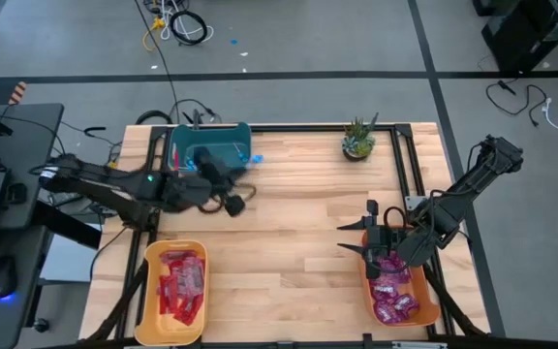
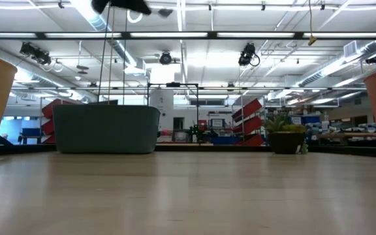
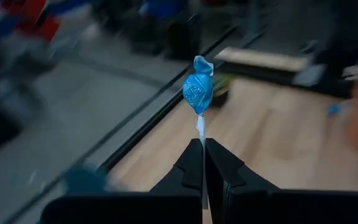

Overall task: Sort candy
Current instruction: Put the blue candy into the blue bin

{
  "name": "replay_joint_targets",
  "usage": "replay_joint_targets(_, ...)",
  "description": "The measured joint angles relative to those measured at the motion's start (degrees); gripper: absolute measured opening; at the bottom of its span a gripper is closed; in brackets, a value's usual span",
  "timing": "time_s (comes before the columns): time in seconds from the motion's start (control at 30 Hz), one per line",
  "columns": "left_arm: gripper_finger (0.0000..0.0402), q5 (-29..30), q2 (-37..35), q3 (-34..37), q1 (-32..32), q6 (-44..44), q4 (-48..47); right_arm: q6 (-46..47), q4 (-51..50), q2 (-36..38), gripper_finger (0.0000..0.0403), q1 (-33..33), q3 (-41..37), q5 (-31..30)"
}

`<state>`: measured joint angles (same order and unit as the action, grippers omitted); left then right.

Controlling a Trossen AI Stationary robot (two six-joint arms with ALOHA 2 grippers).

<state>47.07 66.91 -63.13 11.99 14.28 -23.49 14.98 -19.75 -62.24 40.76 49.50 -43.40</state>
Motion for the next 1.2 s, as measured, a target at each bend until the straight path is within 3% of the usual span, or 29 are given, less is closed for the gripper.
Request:
replay_joint_targets(0.33,0.0,-0.2,-3.8,0.02,-11.39,25.52,-31.89,-0.13,0.2,0.0,0.0168,-0.84,0.0,0.0)
replay_joint_targets(0.47,0.0,-0.62,-4.02,0.02,-14.03,31.85,-40.93,0.02,0.31,0.0,0.0168,-0.84,0.0,0.0)
replay_joint_targets(0.93,0.0,-4.62,-4.0,0.02,-20.29,34.39,-48.88,0.28,0.44,0.0,0.0168,-0.84,0.0,0.0)
replay_joint_targets(1.2,0.0,-8.42,-3.98,0.02,-27.16,34.07,-54.26,0.33,0.78,0.0,0.0168,-0.84,0.0,0.0)
